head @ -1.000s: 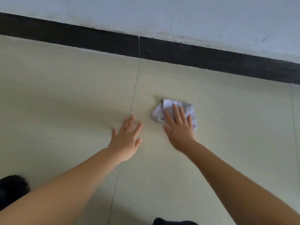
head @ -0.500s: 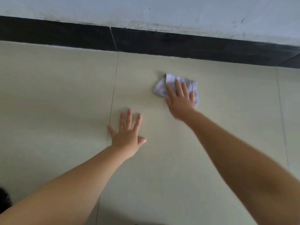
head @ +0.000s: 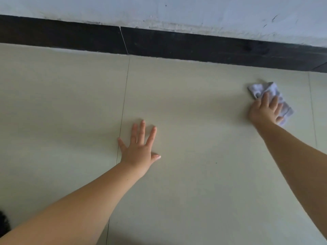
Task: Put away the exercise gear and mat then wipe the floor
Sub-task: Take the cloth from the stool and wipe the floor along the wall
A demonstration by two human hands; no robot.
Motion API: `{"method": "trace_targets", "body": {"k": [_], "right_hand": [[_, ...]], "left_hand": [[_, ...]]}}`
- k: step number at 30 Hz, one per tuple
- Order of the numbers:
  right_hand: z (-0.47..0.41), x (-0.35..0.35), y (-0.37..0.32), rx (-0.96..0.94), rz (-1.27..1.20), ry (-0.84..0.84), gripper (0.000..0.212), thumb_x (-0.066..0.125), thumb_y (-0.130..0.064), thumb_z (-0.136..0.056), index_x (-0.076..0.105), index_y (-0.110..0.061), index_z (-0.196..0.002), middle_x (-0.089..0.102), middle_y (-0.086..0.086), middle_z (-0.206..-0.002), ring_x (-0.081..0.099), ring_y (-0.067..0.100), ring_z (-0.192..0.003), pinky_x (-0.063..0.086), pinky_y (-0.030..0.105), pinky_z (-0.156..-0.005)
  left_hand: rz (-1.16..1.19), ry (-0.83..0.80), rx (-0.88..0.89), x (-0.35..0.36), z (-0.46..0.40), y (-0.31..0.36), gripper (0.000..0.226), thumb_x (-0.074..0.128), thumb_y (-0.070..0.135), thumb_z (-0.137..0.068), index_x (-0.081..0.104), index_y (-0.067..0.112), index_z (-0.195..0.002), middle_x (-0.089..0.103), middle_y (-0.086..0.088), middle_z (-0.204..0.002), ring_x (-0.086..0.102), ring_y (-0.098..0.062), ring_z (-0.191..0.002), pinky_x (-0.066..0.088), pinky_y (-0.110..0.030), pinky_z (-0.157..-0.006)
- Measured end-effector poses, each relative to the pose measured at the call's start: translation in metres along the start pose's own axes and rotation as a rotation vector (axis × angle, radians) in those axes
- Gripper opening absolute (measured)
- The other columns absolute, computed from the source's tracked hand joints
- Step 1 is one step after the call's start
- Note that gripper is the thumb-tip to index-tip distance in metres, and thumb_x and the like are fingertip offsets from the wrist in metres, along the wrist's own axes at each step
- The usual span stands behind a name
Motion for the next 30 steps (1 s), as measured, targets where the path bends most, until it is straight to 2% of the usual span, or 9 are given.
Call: {"method": "trace_targets", "body": {"k": [2,6,11,13,17,20,22,26,30], "right_hand": [[0.023,0.013,-0.03,0.004,-0.032,0.014,0.052,0.022,-0.042,-0.102,0.012,-0.033,-0.152,-0.006,0.002,-0.161,-0.009,0.025,-0.147,-0.006,0.054,-0.115],[0.126,0.084,-0.123,-0.578,0.122,-0.053,0.055,0.026,-0.04,-0.101,0.007,-0.032,-0.152,-0.009,0.004,-0.16,-0.013,0.027,-0.146,-0.01,0.056,-0.115],[0.2,0.121,-0.139,-1.167,0.309,-0.235,0.052,0.02,-0.044,-0.101,0.011,-0.034,-0.151,-0.003,-0.003,-0.161,-0.009,0.021,-0.147,-0.009,0.049,-0.116],[0.161,0.101,-0.104,-1.073,0.262,-0.171,0.056,0.015,-0.047,-0.096,0.02,-0.032,-0.15,0.009,-0.001,-0.16,0.004,0.024,-0.148,-0.002,0.05,-0.116],[0.061,0.036,0.014,-0.468,0.186,-0.004,0.058,0.026,-0.043,-0.098,0.01,-0.031,-0.152,0.001,0.004,-0.161,0.0,0.022,-0.148,0.005,0.052,-0.117],[0.047,0.008,0.066,-0.065,0.064,-0.047,0.056,0.024,-0.04,-0.101,0.007,-0.031,-0.153,-0.007,0.001,-0.161,-0.008,0.022,-0.147,-0.001,0.051,-0.117],[0.074,0.026,0.054,0.022,-0.02,-0.031,0.057,0.021,-0.045,-0.099,0.01,-0.03,-0.153,-0.005,0.004,-0.161,-0.006,0.027,-0.147,-0.001,0.054,-0.116],[0.231,0.106,-0.014,-0.452,0.122,0.036,0.068,0.027,-0.049,-0.087,0.033,-0.018,-0.147,0.025,0.019,-0.154,0.021,0.041,-0.142,0.016,0.069,-0.105],[0.381,0.168,-0.024,-1.011,0.32,-0.303,0.065,0.026,-0.053,-0.088,0.035,-0.025,-0.145,0.024,0.006,-0.156,0.01,0.03,-0.146,0.023,0.059,-0.108]], "left_hand": [[-0.006,0.0,0.001,-0.002,0.0,0.001,0.088,0.039,0.062,-0.09,-0.021,0.033,-0.147,-0.036,-0.004,-0.152,-0.025,-0.026,-0.143,0.011,-0.065,-0.109],[0.025,0.084,-0.02,-0.005,0.002,-0.002,0.099,0.046,0.063,-0.086,-0.016,0.02,-0.15,-0.024,-0.003,-0.157,-0.014,-0.022,-0.147,0.015,-0.062,-0.11],[0.101,0.258,0.03,0.001,0.007,-0.027,0.103,0.088,0.035,-0.059,0.039,-0.013,-0.136,0.038,-0.031,-0.143,0.043,-0.043,-0.13,0.038,-0.067,-0.092],[0.063,0.25,0.055,0.003,0.008,-0.035,0.097,0.086,0.032,-0.064,0.038,-0.01,-0.138,0.031,-0.03,-0.147,0.035,-0.043,-0.135,0.036,-0.063,-0.098],[0.091,0.229,0.055,0.002,0.006,-0.032,0.089,0.064,0.041,-0.086,0.014,0.003,-0.15,0.001,-0.018,-0.158,0.002,-0.029,-0.148,0.013,-0.05,-0.115],[0.101,0.218,0.024,-0.003,0.007,-0.026,0.088,0.06,0.043,-0.088,0.012,0.004,-0.15,-0.001,-0.018,-0.158,-0.001,-0.028,-0.148,0.013,-0.049,-0.115],[0.075,0.183,0.016,-0.005,0.008,-0.027,0.082,0.054,0.042,-0.092,0.01,0.005,-0.151,-0.003,-0.018,-0.158,-0.002,-0.028,-0.148,0.014,-0.047,-0.115],[0.111,0.111,-0.007,-0.015,0.008,-0.026,0.065,0.042,0.019,-0.097,0.009,0.006,-0.152,-0.006,-0.016,-0.159,0.002,-0.028,-0.148,0.017,-0.042,-0.117],[0.114,0.063,-0.079,-0.026,0.008,-0.02,0.064,0.04,0.007,-0.094,0.012,0.01,-0.151,-0.005,-0.012,-0.159,0.008,-0.029,-0.147,0.018,-0.044,-0.117]]}}
Point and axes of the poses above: each hand's wrist, its own z-axis away from the middle knuckle, its own x-axis out of the palm, y = z × x, the point moved 6 cm from there along -z, towards the middle knuckle
